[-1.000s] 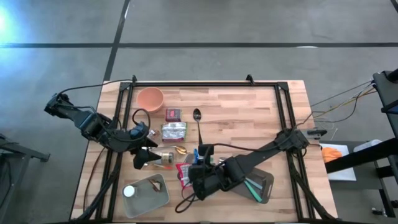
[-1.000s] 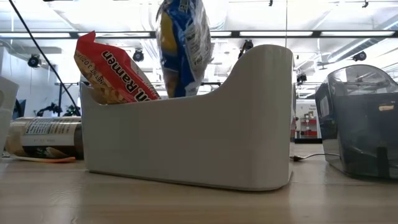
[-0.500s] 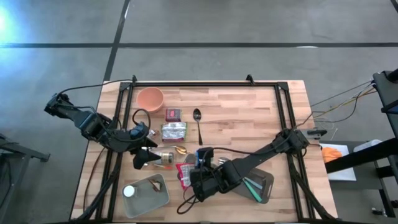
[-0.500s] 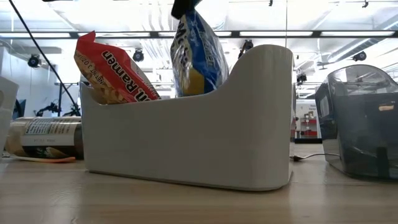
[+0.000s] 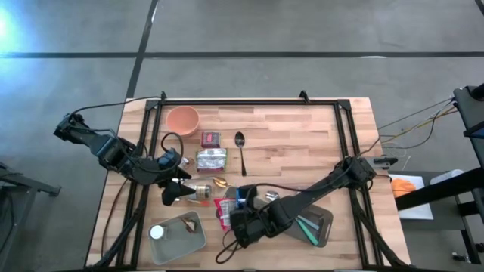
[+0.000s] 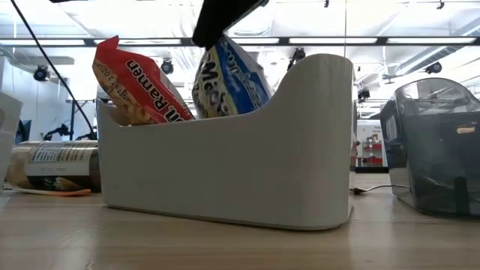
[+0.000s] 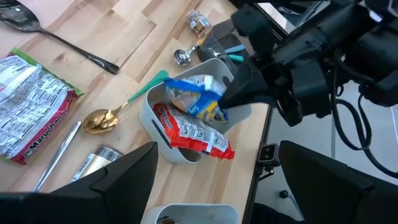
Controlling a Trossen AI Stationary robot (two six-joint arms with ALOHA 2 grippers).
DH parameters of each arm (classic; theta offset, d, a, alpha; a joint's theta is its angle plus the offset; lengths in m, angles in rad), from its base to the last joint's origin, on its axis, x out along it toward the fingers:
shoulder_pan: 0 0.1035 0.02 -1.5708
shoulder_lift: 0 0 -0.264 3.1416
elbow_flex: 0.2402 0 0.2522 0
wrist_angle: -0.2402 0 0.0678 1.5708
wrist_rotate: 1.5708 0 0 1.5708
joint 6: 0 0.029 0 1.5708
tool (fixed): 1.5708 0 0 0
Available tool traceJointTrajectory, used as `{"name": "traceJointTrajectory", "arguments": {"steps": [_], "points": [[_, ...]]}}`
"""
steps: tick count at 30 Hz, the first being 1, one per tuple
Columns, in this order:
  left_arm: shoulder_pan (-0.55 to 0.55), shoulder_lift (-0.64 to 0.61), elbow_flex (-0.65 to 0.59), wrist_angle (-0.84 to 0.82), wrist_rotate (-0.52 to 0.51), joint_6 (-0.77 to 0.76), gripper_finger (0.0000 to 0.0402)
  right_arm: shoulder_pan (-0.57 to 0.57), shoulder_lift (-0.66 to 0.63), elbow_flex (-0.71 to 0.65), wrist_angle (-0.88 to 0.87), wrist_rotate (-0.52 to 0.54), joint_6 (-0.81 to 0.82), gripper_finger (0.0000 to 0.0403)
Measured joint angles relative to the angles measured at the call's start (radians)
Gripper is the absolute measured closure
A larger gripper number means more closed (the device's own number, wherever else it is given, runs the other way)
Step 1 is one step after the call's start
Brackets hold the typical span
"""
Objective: Pick & Place Food Item
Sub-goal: Put the blue noodle pack into the right gray bin
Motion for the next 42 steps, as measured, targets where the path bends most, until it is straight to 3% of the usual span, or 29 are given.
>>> {"name": "traceJointTrajectory", "arguments": {"steps": [6, 14, 22, 29, 33, 42], "points": [[0.0, 0.0, 0.0, -0.001, 0.0, -0.003, 0.0061, 0.003, 0.0, -0.037, 0.086, -0.066, 0.004, 0.0395], [0.0, 0.0, 0.0, -0.002, 0.0, -0.003, 0.0061, 0.006, 0.0, -0.032, 0.127, -0.079, 0.011, 0.0395], [0.0, 0.0, 0.0, -0.002, 0.0, -0.007, 0.0061, 0.004, 0.001, -0.04, 0.146, -0.171, 0.09, 0.0394], [0.0, 0.0, 0.0, -0.002, 0.0, -0.008, 0.0061, -0.007, 0.002, -0.04, 0.176, -0.187, 0.135, 0.0392], [0.0, 0.0, 0.0, -0.002, 0.0, -0.008, 0.0061, -0.011, 0.002, -0.041, 0.203, -0.212, 0.155, 0.036], [0.0, 0.0, 0.0, -0.002, 0.002, -0.008, 0.0061, -0.019, 0.002, -0.041, 0.208, -0.203, 0.169, 0.0235]]}}
